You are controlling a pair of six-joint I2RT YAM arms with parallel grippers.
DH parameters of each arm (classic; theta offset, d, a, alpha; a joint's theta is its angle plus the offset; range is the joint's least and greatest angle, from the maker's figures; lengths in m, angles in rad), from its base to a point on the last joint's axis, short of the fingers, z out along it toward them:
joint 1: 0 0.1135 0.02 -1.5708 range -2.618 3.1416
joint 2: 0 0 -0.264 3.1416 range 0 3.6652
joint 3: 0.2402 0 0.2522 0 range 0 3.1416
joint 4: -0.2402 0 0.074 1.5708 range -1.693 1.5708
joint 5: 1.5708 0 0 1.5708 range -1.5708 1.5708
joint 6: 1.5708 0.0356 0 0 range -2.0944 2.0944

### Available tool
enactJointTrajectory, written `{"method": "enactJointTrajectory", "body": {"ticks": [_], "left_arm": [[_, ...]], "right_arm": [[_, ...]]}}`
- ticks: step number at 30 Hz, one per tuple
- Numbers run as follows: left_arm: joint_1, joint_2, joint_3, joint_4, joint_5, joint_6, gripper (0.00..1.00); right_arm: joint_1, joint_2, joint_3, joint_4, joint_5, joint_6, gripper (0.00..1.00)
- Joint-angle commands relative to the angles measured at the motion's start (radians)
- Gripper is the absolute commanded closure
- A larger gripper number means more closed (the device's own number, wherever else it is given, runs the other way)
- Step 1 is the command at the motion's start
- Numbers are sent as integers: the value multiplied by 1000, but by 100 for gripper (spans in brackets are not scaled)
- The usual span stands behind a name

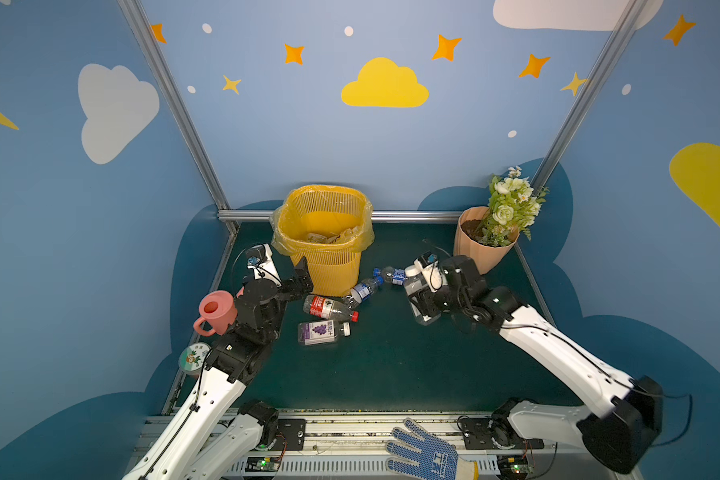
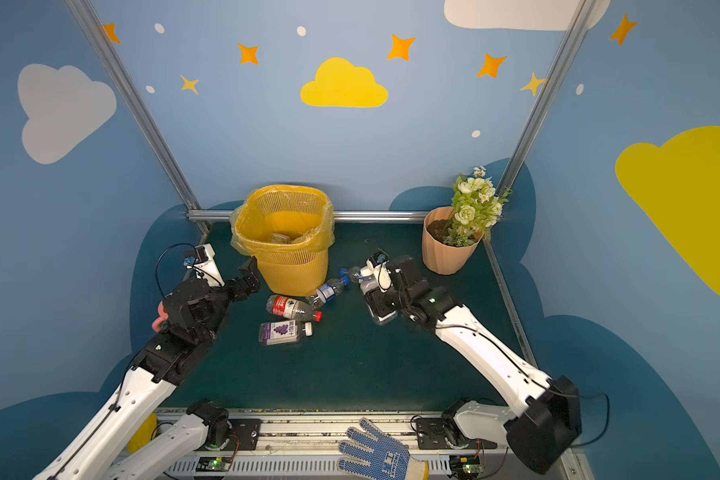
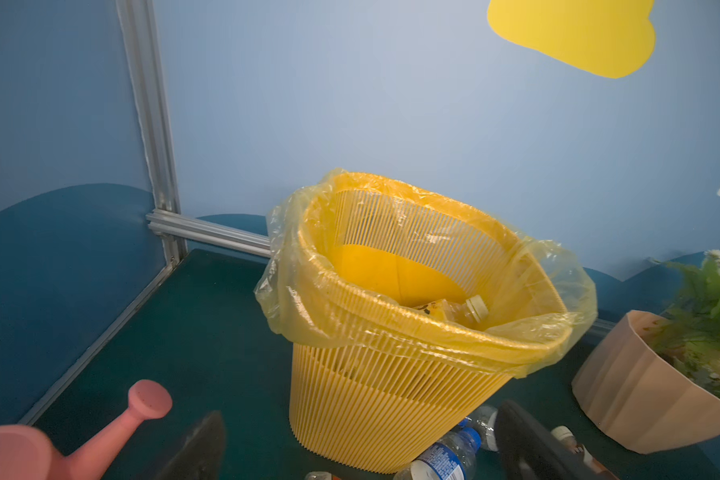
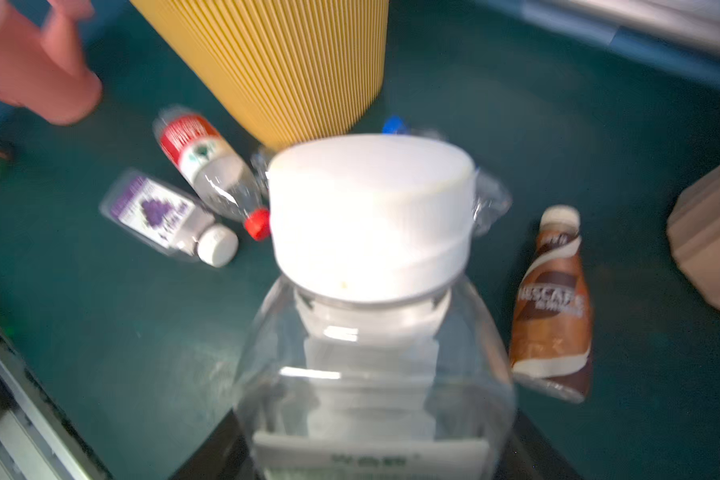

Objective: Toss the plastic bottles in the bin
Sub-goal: 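Lift the clear bottle over the bin and open the right gripper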

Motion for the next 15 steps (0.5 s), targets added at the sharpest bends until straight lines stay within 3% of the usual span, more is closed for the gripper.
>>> {"method": "enactJointTrajectory", "body": {"ticks": [1, 8, 15], "left_arm": [[7, -6, -18, -63, -80, -39, 0], [15, -30, -51, -139, -100, -87, 0], [21, -55, -95, -235, -100, -152, 0]], "right_arm": [[-14, -91, -22, 266, -7, 23, 56], [-20, -98, 103, 502, -55, 49, 58], [-14, 48, 297, 773, -157, 153, 57]]}}
